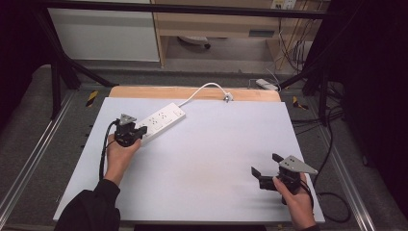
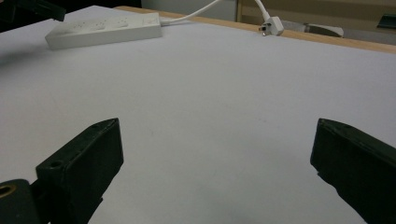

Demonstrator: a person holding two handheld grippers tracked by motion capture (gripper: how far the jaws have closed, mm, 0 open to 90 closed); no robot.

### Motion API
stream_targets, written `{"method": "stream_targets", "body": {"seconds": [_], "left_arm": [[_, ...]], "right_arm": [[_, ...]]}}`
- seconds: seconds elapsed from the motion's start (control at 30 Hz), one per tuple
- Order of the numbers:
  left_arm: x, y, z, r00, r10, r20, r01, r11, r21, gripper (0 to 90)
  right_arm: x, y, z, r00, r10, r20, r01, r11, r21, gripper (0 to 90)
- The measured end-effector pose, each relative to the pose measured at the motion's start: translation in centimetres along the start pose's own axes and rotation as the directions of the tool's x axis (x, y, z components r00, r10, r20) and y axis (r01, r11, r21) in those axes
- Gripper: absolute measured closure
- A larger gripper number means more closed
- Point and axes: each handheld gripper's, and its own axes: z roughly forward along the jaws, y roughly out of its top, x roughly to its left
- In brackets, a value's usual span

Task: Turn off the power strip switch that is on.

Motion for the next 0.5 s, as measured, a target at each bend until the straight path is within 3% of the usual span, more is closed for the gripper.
{"method": "stream_targets", "body": {"seconds": [0.5], "left_arm": [[0.17, -0.25, 0.70, 1.0000, -0.008, 0.002, 0.008, 0.9999, 0.009, 90.0]], "right_arm": [[-0.02, -0.12, 0.16, 1.0000, 0.003, 0.000, -0.003, 1.000, 0.009, 2.9]]}}
